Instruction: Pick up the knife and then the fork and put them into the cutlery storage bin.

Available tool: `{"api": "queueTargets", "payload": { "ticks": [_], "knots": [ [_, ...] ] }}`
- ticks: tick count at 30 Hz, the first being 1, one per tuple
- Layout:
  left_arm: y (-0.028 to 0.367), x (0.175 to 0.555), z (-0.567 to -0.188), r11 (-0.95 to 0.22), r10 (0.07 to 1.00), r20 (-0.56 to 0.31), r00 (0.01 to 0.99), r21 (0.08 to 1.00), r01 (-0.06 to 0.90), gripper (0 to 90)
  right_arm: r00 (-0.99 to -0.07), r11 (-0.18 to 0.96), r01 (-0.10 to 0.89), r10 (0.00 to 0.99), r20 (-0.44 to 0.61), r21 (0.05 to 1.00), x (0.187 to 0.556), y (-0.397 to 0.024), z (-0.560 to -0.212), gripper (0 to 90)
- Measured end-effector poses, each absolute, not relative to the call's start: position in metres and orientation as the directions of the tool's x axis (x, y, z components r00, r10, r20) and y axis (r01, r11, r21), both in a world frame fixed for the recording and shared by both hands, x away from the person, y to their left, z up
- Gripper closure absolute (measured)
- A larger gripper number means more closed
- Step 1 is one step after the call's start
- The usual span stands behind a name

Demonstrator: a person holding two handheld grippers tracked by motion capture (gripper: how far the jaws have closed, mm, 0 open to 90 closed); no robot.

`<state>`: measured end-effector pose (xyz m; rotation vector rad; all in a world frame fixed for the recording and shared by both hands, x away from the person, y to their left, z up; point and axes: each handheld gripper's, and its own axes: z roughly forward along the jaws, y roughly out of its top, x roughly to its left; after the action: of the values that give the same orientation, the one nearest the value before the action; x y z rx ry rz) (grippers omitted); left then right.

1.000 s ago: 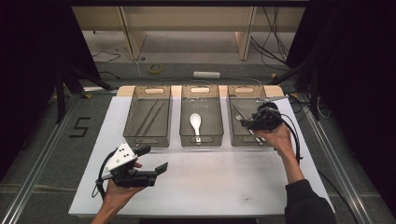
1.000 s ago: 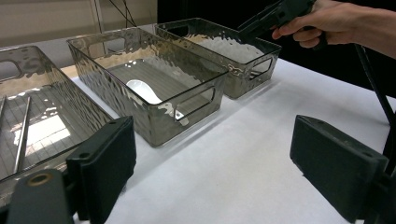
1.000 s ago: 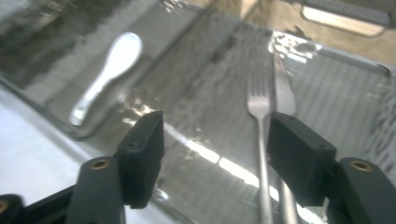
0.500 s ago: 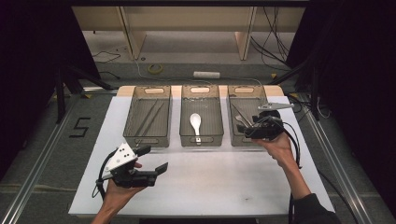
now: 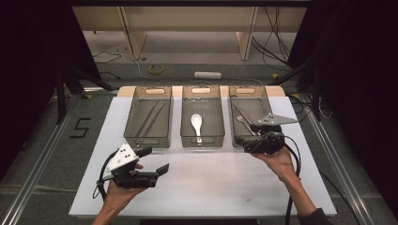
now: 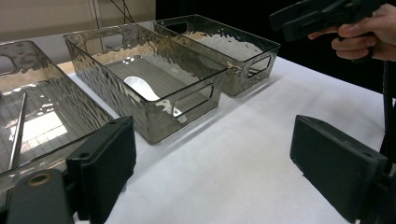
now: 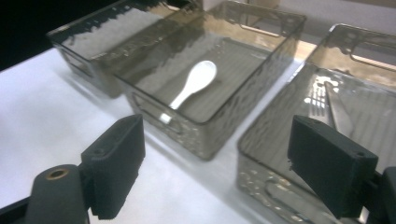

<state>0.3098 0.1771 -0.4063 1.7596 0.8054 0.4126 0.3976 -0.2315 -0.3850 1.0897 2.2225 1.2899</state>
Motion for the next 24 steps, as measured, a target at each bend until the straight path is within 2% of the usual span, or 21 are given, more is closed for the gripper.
{"api": "queueTargets", "payload": {
  "ticks": [12,24],
  "knots": [
    [0.177,0.310,-0.406,-0.165,0.694,-0.119,0.710,0.934,0.318,14.0,-0.679,0.261,0.407,0.727,0.099,0.876,0.362,-0.228,-0.400,19.9],
    [0.177,0.310,-0.406,-0.166,0.688,-0.127,0.715,0.931,0.324,14.0,-0.673,0.200,0.395,0.727,0.134,0.897,0.337,-0.235,-0.412,17.8]
  ]
}}
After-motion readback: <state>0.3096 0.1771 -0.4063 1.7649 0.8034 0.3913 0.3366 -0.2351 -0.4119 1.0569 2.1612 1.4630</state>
